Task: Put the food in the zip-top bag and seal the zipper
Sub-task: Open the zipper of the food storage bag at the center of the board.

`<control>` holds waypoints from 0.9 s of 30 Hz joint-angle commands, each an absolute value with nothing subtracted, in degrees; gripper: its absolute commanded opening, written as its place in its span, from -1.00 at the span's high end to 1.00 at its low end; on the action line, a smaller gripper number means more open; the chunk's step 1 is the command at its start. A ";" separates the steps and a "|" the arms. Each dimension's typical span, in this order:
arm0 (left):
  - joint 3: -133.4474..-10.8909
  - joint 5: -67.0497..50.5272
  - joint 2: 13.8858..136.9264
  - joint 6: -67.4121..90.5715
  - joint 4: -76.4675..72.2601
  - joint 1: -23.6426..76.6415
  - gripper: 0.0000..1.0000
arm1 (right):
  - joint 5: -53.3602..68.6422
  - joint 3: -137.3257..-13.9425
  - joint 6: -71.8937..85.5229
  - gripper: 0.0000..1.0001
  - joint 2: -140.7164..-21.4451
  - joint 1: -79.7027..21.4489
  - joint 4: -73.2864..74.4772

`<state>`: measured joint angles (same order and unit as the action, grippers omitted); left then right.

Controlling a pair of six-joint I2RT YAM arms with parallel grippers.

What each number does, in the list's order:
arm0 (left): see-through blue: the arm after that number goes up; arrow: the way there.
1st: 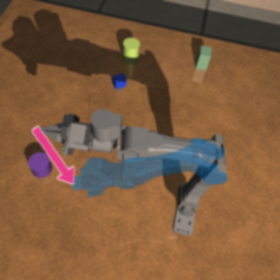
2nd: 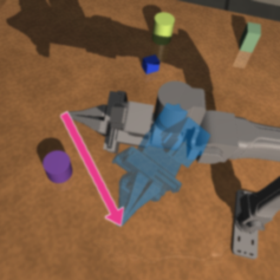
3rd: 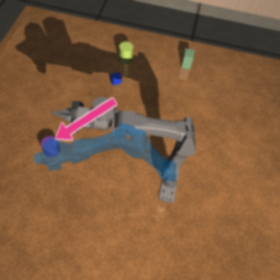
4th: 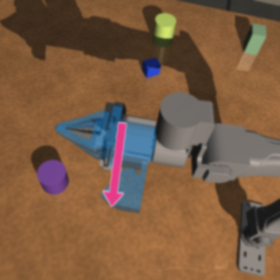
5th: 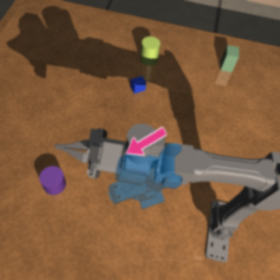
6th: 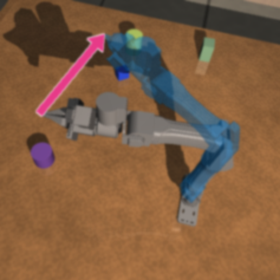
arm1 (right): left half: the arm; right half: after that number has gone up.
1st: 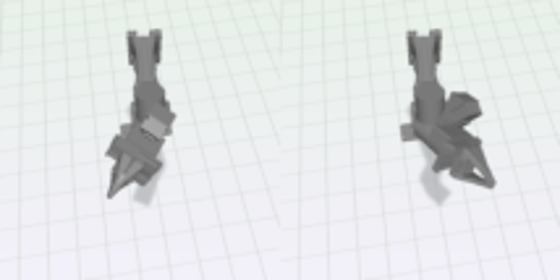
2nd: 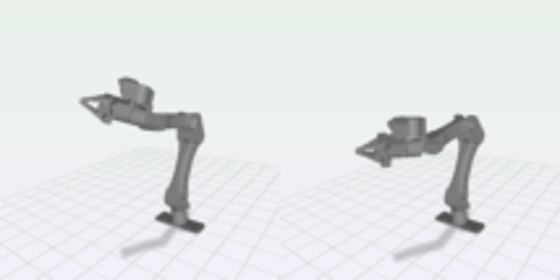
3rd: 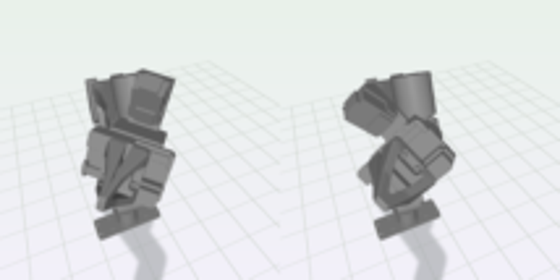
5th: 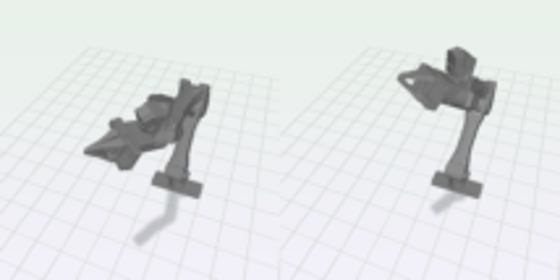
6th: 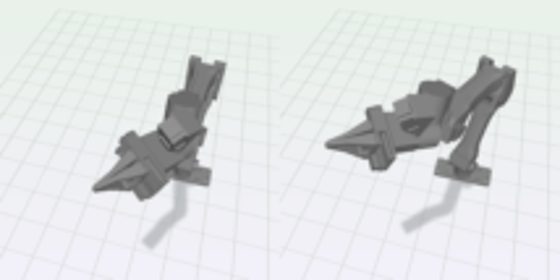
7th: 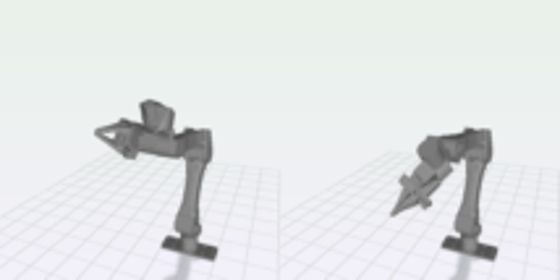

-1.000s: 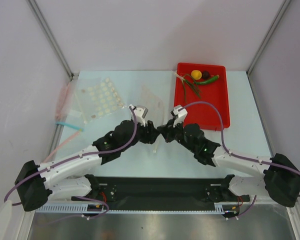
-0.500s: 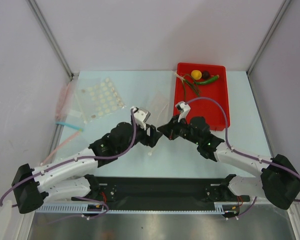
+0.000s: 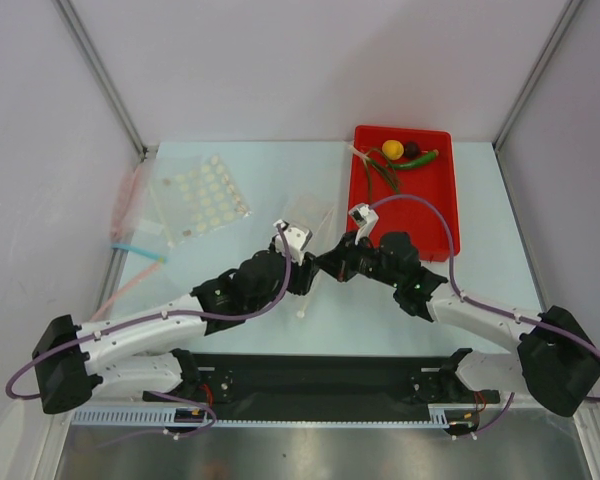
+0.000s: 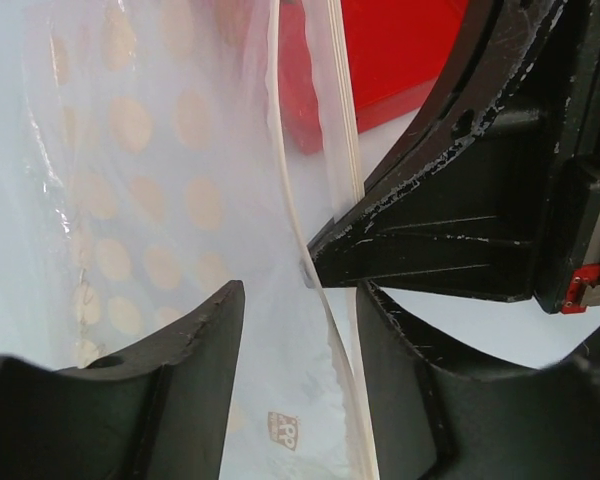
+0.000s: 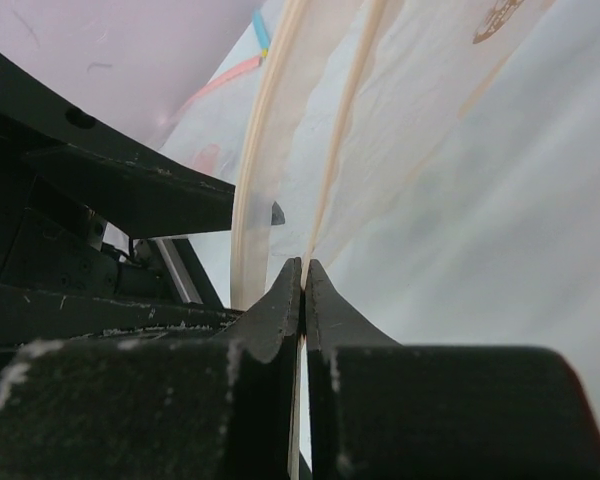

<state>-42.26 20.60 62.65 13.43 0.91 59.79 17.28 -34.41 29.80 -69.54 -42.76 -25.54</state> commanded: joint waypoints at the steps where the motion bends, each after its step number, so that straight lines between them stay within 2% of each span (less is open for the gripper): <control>1: -45.18 24.52 63.37 12.74 1.41 59.94 -0.06 | 19.86 -36.74 30.15 1.00 -69.70 -42.80 -28.65; 4: -45.26 25.05 63.54 12.48 1.41 59.85 0.23 | 19.69 -36.83 29.89 1.00 -69.96 -42.80 -28.48; 5: -45.09 25.22 63.63 12.48 1.32 59.85 0.41 | 19.51 -36.91 29.88 1.00 -70.05 -42.80 -28.39; 7: -45.00 25.49 63.46 12.13 1.32 59.94 0.63 | 18.55 -37.00 29.62 1.00 -70.22 -42.72 -27.86; 8: -45.00 26.10 63.37 12.13 1.41 59.94 0.88 | 18.02 -37.00 29.45 1.00 -70.22 -42.71 -27.51; 9: -45.09 26.45 63.20 12.04 1.84 59.85 0.99 | 16.97 -36.83 29.44 1.00 -70.57 -42.71 -27.51; 17: -47.11 32.86 63.11 13.01 7.55 59.94 0.99 | 8.62 -38.58 29.27 0.98 -73.21 -40.18 -20.94; 21: -47.72 37.78 61.44 13.89 10.01 60.38 0.99 | 3.72 -39.46 28.58 0.85 -73.92 -38.15 -16.63; 24: -48.42 40.25 60.21 14.50 12.30 61.26 0.99 | -2.43 -41.48 26.02 0.62 -74.00 -38.15 -10.03; 27: -50.27 41.04 60.29 15.46 15.72 62.14 1.00 | -4.39 -41.22 25.05 0.25 -73.39 -38.23 -9.23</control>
